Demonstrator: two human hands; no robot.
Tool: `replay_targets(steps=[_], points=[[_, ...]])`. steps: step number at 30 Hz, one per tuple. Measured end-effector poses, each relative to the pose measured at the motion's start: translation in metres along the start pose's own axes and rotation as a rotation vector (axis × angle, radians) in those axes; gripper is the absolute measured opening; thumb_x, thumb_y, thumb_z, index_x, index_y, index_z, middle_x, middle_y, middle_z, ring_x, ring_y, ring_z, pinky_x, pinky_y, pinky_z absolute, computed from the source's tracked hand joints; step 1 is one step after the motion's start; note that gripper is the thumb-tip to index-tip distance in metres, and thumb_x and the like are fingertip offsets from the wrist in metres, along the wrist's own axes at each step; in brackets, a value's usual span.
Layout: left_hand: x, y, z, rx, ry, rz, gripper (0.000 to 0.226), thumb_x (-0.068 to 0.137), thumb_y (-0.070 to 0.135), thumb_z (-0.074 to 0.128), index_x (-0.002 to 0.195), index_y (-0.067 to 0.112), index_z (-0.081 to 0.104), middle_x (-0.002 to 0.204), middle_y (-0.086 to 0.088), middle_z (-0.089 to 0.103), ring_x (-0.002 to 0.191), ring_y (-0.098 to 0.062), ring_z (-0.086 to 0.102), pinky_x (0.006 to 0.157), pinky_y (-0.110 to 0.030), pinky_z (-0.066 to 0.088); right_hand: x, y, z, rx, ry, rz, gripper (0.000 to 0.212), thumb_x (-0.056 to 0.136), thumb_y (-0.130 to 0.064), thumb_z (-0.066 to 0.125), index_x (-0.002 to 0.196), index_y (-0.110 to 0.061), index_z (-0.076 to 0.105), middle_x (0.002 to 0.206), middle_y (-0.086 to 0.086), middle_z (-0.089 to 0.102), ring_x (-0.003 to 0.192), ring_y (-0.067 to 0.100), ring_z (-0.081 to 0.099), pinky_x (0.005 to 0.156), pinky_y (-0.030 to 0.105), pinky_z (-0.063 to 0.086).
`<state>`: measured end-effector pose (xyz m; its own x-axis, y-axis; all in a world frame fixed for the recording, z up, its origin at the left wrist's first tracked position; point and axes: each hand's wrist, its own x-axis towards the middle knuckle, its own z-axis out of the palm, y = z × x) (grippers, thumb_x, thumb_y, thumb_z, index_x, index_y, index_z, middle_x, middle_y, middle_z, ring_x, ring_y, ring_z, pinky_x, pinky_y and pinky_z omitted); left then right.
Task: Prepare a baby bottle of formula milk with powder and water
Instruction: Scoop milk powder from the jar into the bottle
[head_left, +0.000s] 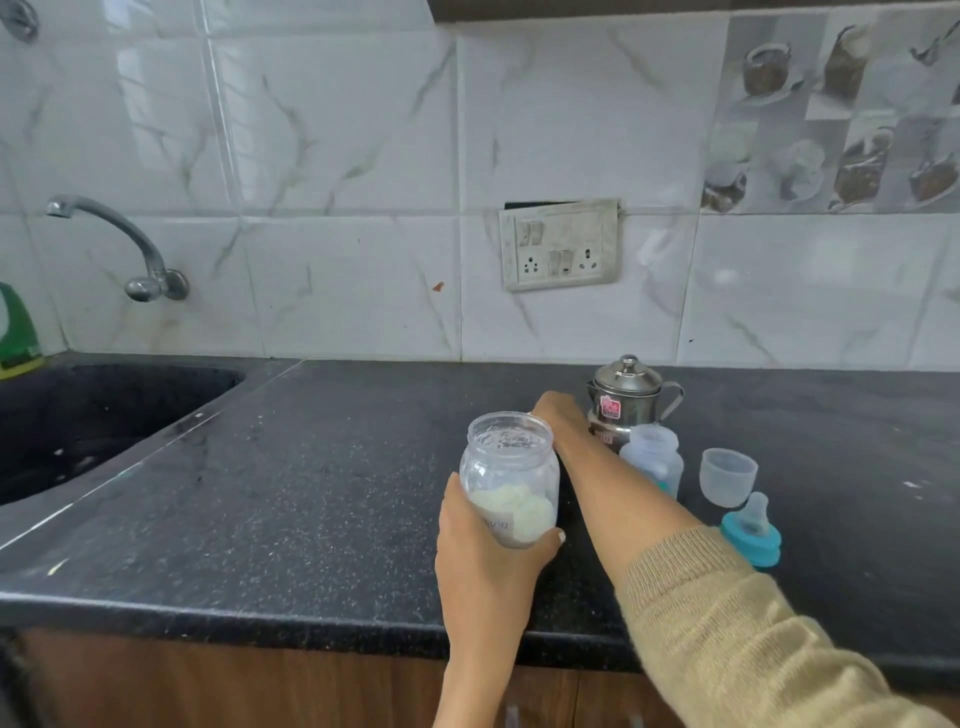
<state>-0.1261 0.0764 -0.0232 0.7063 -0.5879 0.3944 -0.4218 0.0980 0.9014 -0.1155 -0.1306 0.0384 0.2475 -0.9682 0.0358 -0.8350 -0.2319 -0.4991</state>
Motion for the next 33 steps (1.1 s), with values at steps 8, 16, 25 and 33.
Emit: replay_targets(steps=[8, 16, 25, 33], points=[[0.0, 0.002, -0.002, 0.044, -0.008, -0.003, 0.084, 0.053, 0.032, 0.087, 0.119, 0.036, 0.036, 0.106, 0.022, 0.044, 0.095, 0.0, 0.044, 0.066, -0.009, 0.032, -0.009, -0.008, -0.019, 0.143, -0.041, 0.065, 0.017, 0.086, -0.003, 0.058, 0.099, 0.005, 0.066, 0.089, 0.015, 0.069, 0.089, 0.028, 0.07, 0.079, 0.033, 0.058], [-0.004, 0.005, -0.003, 0.074, 0.013, 0.017, 0.086, 0.052, 0.031, 0.088, 0.124, 0.024, 0.041, 0.113, 0.014, 0.05, 0.099, -0.007, 0.049, 0.078, -0.022, 0.039, -0.048, -0.023, -0.093, 0.373, -0.162, -0.022, 0.022, 0.084, -0.01, 0.068, 0.096, 0.005, 0.058, 0.06, 0.014, 0.064, 0.082, 0.028, 0.072, 0.078, 0.037, 0.059], [-0.002, 0.004, -0.005, 0.149, -0.001, -0.024, 0.079, 0.043, 0.044, 0.085, 0.112, 0.026, 0.051, 0.106, 0.009, 0.061, 0.095, -0.011, 0.06, 0.073, -0.024, 0.05, -0.12, -0.023, -0.159, 0.315, -0.271, -0.158, 0.037, 0.084, -0.013, 0.069, 0.118, -0.001, 0.061, 0.08, 0.003, 0.058, 0.064, 0.009, 0.056, 0.075, 0.024, 0.053], [-0.002, 0.003, -0.005, 0.188, 0.0, -0.051, 0.082, 0.037, 0.052, 0.081, 0.109, 0.025, 0.052, 0.101, 0.009, 0.063, 0.091, -0.012, 0.062, 0.074, -0.032, 0.056, -0.147, -0.03, -0.126, -0.133, -0.093, -0.341, 0.029, 0.08, -0.02, 0.074, 0.104, -0.004, 0.07, 0.097, 0.0, 0.071, 0.065, 0.009, 0.061, 0.07, 0.023, 0.054]])
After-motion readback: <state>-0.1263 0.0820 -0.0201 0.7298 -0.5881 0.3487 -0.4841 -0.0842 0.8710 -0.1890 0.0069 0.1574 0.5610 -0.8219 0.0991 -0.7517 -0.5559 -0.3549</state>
